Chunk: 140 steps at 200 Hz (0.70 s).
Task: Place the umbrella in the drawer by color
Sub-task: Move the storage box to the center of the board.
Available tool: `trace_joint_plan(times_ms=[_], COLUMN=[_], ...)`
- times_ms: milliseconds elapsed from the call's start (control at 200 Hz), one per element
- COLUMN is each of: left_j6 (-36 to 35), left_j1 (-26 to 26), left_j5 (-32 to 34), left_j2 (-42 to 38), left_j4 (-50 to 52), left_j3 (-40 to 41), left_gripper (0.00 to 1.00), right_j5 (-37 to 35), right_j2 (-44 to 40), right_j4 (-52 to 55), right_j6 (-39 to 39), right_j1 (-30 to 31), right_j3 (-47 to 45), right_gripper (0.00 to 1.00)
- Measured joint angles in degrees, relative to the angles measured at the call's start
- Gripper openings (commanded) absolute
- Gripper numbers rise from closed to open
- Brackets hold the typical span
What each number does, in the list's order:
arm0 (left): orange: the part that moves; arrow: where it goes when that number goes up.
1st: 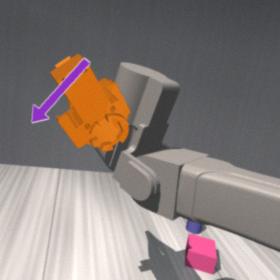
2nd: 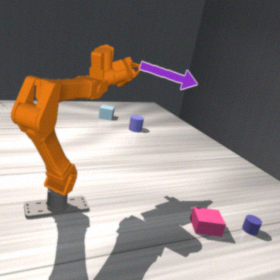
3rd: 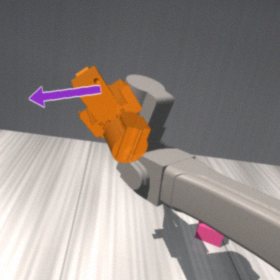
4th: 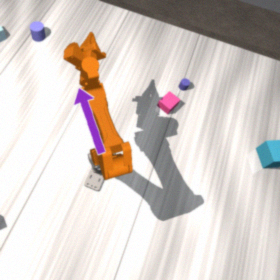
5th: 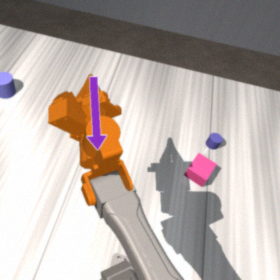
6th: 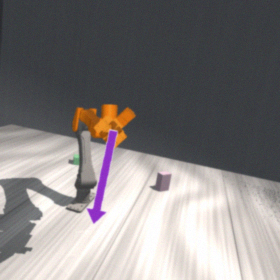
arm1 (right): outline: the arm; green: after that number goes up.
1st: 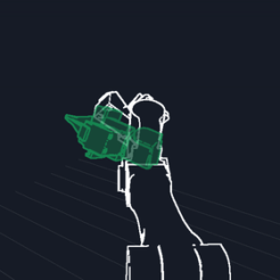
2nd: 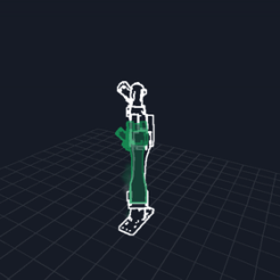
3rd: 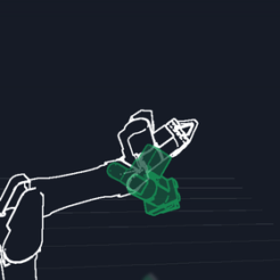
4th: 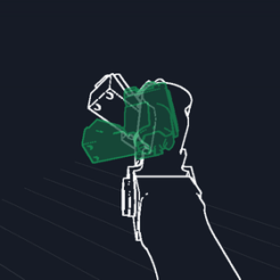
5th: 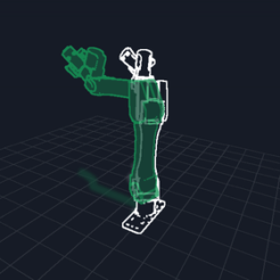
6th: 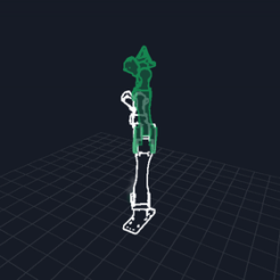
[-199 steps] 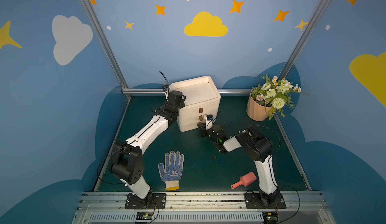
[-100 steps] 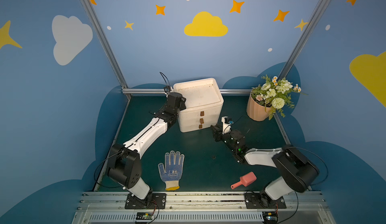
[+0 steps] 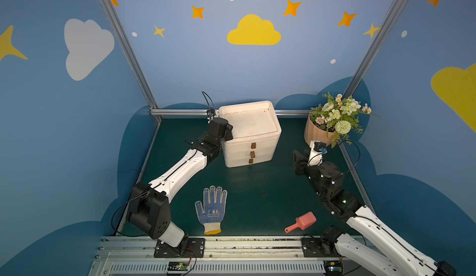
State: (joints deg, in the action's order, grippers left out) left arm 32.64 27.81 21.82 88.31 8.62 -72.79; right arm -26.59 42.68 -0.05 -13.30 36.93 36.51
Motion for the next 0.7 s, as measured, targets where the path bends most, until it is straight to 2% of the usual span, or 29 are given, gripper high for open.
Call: trace_joint_plan(times_ms=[140,195,375,481,701], left_j6=[0.1,0.1,-0.1,-0.1,-1.0], left_j1=[1.0,1.5,2.8,3.6,4.3], left_j5=[-2.8,-3.7,-6.3,-7.7,-8.9], left_j2=[-1.6,-2.2,-4.6,-6.5,-9.1], left_j4=[0.9,1.3,1.4,1.4,2.4], left_j3=[1.1,1.6,3.8,5.7,7.5], left_gripper=[0.30,0.30,0.32,0.34,0.38], right_j5=[-4.6,-6.5,-8.5,-7.4,-4.2], right_j2=[-2.2,-2.5,-1.4,4.8,21.4], right_j4=[1.6,1.0,-8.8,-13.6,-19.0], right_j6=[3.3,4.7,9.3,9.7,9.5], right_j1=[-2.0,-3.1,-8.4,-13.9,-23.1], right_j3=[-2.3,-4.3,-16.8,-21.1,-18.4], right_gripper=[0.61,0.66,0.77,0.83,0.87])
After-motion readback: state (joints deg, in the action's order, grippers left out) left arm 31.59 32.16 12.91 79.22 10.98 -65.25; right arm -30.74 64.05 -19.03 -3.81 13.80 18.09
